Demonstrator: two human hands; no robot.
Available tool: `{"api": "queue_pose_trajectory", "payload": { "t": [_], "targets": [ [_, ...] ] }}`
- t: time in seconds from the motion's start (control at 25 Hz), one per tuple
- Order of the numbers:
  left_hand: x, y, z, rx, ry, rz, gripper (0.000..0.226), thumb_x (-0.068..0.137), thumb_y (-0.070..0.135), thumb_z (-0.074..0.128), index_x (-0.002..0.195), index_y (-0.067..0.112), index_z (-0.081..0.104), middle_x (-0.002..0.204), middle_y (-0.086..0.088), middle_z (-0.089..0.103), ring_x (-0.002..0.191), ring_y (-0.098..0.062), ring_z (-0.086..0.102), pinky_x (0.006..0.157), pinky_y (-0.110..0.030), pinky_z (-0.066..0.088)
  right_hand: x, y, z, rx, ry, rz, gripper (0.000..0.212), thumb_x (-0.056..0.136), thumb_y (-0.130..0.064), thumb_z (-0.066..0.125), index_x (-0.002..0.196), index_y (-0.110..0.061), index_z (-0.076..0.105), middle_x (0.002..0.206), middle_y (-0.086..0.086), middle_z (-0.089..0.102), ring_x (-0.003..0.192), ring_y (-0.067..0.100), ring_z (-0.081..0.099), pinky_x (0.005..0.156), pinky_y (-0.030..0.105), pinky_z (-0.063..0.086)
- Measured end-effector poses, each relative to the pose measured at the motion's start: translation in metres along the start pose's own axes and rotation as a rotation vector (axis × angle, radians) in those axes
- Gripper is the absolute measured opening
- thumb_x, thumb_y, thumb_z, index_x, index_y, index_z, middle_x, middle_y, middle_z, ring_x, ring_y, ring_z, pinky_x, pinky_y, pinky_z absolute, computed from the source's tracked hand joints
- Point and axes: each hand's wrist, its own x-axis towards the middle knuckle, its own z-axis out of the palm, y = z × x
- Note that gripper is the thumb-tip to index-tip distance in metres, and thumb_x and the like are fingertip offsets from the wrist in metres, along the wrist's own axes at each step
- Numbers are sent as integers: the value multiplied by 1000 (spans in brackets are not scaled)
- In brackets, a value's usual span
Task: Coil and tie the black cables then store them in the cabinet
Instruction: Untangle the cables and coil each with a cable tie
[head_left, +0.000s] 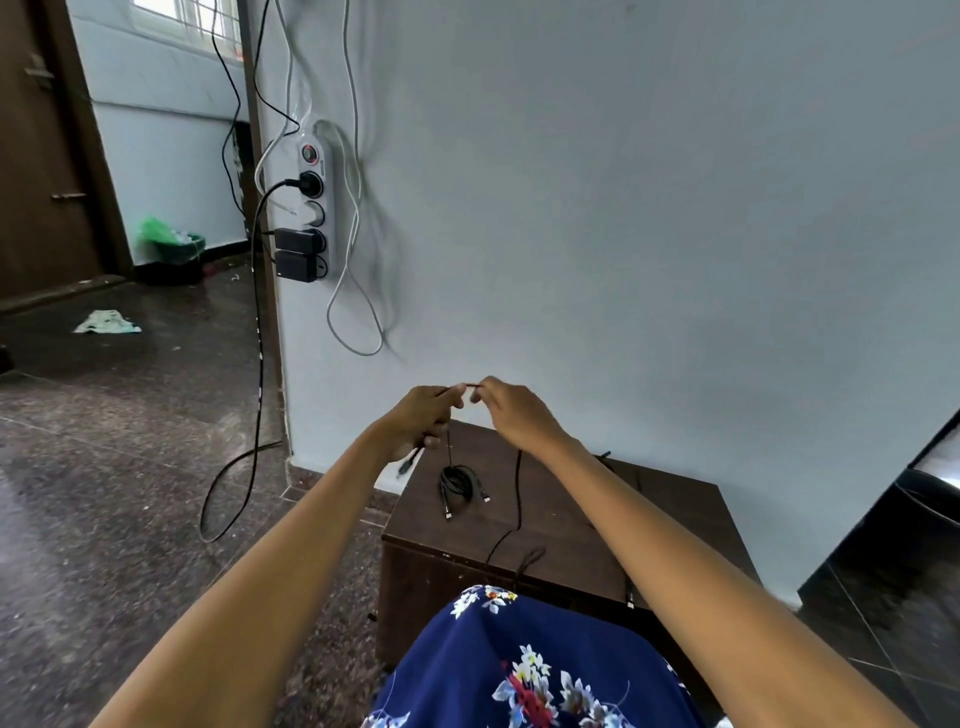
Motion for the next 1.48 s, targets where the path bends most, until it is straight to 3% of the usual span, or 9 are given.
{"api": "queue_pose_trajectory", "payload": {
  "t": [0.24, 0.36, 0.48, 0.64, 0.84, 1.04, 1.24, 1.36, 1.48],
  "targets": [
    [2, 12, 8, -498, -184, 38, 36, 102, 30, 31, 72, 17, 44, 62, 4, 46, 46, -8, 40, 43, -18, 35, 0, -6, 5, -49, -15, 178, 33, 100, -17, 28, 115, -13, 57, 106, 11, 65, 87, 32, 64, 72, 34, 47],
    [8, 16, 19, -522, -23, 124, 39, 102, 20, 28, 67, 14, 44, 105, -9, 65, 93, -22, 62, 86, -31, 47, -4, -15, 13, 181, -407, 310, 37, 100, -22, 29, 126, -6, 49, 80, 5, 49, 52, 19, 49, 52, 30, 49],
    [14, 7, 19, -326, 157, 124, 37, 102, 18, 33, 69, 13, 50, 116, -6, 55, 104, -23, 50, 91, -29, 38, -12, -17, 1, 185, -769, 325, 38, 96, -18, 40, 128, 0, 50, 65, 1, 35, 44, 12, 35, 41, 22, 46],
    [10, 0, 29, -11, 109, 145, 30, 100, 11, 37, 77, 8, 55, 76, -6, 57, 68, -21, 51, 49, -16, 36, 0, -22, -32, 52, -299, 120, 41, 97, -37, 45, 66, -12, 56, 56, 0, 40, 45, 15, 39, 41, 21, 35],
    [9, 16, 30, -224, -193, 128, 50, 102, 44, 22, 99, 11, 60, 49, 7, 29, 36, -4, 20, 35, -16, 19, 17, -10, -44, 354, 154, 298, 53, 95, -46, 44, 52, -17, 33, 48, -4, 34, 45, 14, 30, 49, 27, 24],
    [9, 24, 31, -498, -397, 92, 36, 102, 31, 32, 72, 18, 47, 51, 8, 39, 39, -5, 35, 35, -17, 31, 11, -2, -13, 699, 166, 596, 44, 98, -37, 33, 61, -15, 39, 55, 0, 37, 45, 14, 29, 43, 24, 21],
    [25, 17, 42, -562, -14, 125, 38, 103, 23, 28, 71, 14, 47, 117, -9, 61, 109, -28, 56, 92, -40, 46, -6, 2, 14, 537, -204, 602, 34, 93, -26, 35, 63, -16, 47, 53, -2, 39, 42, 11, 30, 39, 18, 23],
    [32, 9, 46, -258, 210, 117, 33, 103, 17, 32, 77, 11, 52, 108, -9, 55, 97, -27, 51, 79, -34, 43, -5, 5, 0, 167, -144, 402, 41, 92, -33, 40, 63, -10, 58, 57, 0, 47, 53, 17, 46, 51, 25, 34],
    [27, 8, 56, 2, 46, 152, 23, 101, 6, 31, 88, 5, 49, 79, -8, 55, 68, -23, 52, 56, -25, 43, 2, -1, -22, 32, 76, 292, 43, 85, -40, 46, 51, -15, 53, 52, -4, 53, 51, 13, 50, 51, 25, 33]
  ]
}}
